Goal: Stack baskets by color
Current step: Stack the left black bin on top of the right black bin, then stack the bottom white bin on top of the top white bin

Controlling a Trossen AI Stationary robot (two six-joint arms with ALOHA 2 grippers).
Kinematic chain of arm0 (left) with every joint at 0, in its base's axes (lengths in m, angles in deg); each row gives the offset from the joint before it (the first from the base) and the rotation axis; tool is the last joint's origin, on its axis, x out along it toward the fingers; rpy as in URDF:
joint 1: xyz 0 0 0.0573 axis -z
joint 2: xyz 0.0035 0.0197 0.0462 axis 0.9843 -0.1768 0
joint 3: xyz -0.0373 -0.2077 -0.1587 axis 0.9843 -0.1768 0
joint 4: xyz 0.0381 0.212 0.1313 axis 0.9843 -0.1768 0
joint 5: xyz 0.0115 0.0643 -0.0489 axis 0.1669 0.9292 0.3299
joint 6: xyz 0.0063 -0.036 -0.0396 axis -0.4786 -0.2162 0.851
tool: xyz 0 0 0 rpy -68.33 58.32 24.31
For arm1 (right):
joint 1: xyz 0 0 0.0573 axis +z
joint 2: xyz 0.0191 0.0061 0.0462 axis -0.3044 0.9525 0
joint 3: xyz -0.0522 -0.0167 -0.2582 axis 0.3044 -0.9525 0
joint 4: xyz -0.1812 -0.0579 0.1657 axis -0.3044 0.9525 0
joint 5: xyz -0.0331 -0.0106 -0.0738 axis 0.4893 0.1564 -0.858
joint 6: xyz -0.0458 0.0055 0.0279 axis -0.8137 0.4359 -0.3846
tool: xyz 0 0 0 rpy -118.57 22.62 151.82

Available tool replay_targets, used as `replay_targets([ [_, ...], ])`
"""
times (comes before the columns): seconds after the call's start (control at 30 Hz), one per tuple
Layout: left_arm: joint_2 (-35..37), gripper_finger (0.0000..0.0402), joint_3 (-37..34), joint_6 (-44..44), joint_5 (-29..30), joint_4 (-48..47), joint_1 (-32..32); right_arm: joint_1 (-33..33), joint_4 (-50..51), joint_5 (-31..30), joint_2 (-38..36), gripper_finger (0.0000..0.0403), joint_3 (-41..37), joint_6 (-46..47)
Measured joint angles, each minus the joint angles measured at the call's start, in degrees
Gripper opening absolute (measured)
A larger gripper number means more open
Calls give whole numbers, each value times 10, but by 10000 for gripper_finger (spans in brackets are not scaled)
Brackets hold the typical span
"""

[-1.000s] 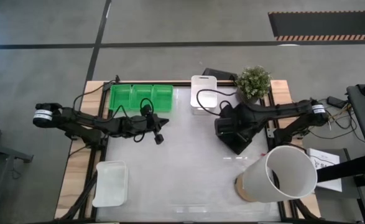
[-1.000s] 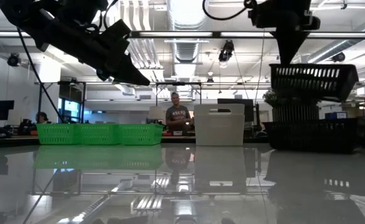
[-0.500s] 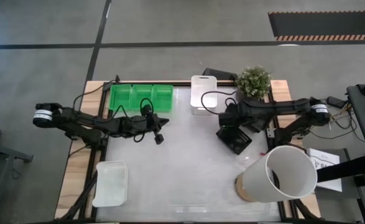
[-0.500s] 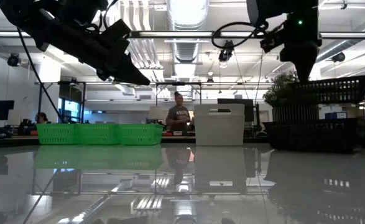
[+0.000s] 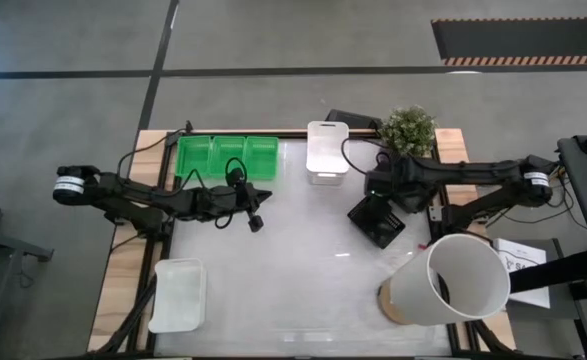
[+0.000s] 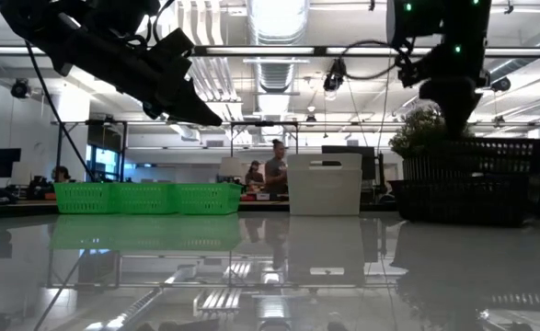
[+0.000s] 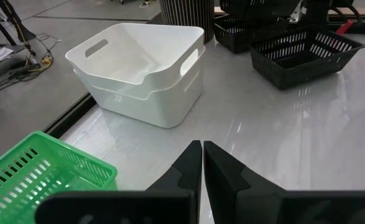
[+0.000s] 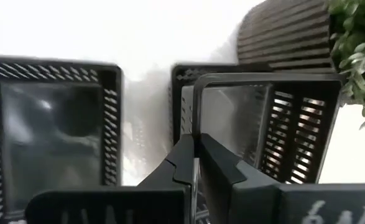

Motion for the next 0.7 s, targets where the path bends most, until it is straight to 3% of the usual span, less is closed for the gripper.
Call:
replay_targets([
  [0.3, 0, 0, 0, 0, 0, 0, 0, -6, -38, -4, 4, 12, -47, -10],
  [0.7, 0, 0, 0, 1, 0, 0, 0, -6, -39, -3, 4, 70, -7, -22],
])
